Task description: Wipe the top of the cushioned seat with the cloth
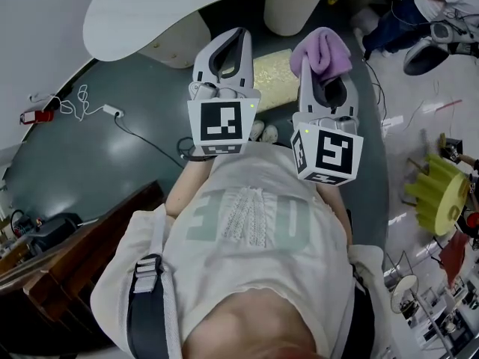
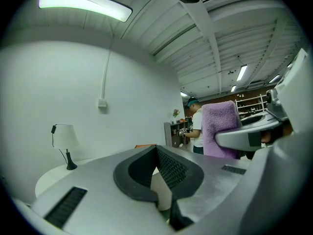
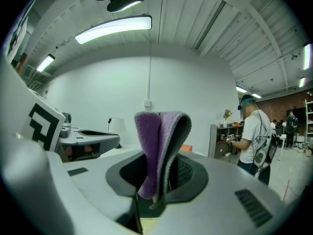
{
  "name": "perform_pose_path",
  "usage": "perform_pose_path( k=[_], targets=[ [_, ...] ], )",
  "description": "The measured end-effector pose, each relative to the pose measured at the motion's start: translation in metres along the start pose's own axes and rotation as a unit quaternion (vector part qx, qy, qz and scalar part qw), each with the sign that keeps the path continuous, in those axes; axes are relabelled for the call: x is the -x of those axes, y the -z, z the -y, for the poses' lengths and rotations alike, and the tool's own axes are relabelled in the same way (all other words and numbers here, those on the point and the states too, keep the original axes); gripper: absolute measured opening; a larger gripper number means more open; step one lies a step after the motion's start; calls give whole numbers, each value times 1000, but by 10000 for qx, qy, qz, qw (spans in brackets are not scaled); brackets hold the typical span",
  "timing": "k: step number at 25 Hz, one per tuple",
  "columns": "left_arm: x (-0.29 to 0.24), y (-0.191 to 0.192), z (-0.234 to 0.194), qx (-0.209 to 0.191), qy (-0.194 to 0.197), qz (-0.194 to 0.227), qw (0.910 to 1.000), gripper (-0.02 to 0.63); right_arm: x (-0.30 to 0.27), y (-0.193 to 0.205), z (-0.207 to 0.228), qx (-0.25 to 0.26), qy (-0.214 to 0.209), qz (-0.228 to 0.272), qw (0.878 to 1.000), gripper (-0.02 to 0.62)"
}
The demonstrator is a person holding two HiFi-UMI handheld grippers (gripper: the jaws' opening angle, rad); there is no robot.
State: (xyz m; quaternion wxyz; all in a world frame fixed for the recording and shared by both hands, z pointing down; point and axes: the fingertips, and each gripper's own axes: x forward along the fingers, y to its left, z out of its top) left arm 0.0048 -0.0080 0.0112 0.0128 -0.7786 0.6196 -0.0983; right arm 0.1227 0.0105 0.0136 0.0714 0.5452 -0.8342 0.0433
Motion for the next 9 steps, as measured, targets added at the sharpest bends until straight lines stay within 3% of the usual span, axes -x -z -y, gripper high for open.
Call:
perform_pose_path(
  k=[9],
  targets=[
    [0, 10, -11, 85, -7, -44, 10000, 6, -10, 2, -9, 44, -9, -36, 10000, 97]
  ],
)
